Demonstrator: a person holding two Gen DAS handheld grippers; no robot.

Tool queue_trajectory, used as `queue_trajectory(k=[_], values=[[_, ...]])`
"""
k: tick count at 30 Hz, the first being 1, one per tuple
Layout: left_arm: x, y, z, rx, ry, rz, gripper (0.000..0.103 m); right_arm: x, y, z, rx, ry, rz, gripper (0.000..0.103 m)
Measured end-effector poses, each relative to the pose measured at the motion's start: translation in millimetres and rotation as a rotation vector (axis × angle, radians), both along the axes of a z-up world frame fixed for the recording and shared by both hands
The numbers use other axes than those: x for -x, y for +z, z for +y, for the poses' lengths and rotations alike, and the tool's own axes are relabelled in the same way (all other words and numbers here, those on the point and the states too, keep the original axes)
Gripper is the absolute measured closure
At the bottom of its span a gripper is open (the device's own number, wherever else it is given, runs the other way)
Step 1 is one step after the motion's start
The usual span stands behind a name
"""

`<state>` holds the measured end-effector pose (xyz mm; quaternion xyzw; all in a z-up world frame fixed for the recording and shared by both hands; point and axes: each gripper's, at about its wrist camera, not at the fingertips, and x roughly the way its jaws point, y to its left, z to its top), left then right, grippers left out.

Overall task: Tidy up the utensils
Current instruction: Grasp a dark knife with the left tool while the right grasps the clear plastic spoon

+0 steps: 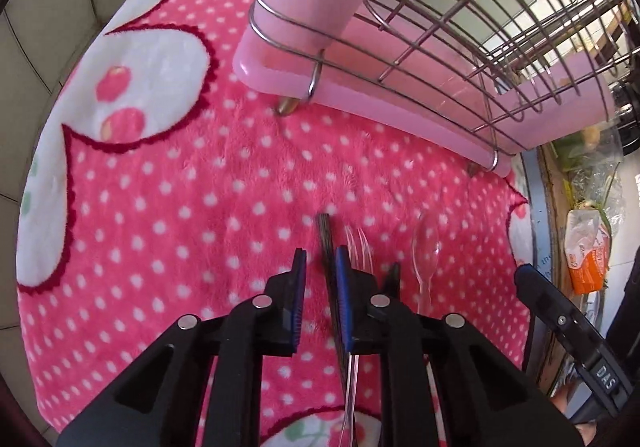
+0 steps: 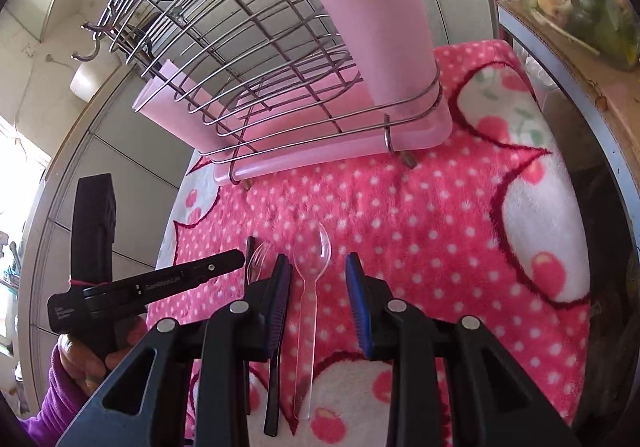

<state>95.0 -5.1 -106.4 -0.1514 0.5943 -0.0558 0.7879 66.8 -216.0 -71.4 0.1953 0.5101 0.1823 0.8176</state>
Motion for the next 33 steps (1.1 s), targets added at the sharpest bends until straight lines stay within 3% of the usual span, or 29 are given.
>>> queue_trajectory(k=[7, 9, 12, 20, 33], values=[[-12.6, -12.1, -17.4, -0.059, -0.018, 0.021, 0.088, -6.6, -7.1, -0.1, -0.006, 0.01, 0.013, 0.074], [-13.9, -12.5, -22.6, -0.08, -0.034, 0.014, 0.095, -7.5, -9.4, 0.0, -0.009, 0.008, 0.019, 0.074], [-15.5, -11.1, -27.4, -0.085, -0.058, 0.0, 0.097, -9.6, -12.8, -0.6, -0.022, 0.006, 0.037, 0.074], [-6.0, 18.2, 7.7, -0.081, -0.033, -0.052, 0.097, -27.5, -27.3, 5.4, -0.099, 0.038, 0.124, 0.073], [-17.4, -1.7, 25.7, -0.049, -0.038, 0.029, 0.097, -67.3, -58.9, 31.9, -0.001, 0.055, 0.238, 0.072]])
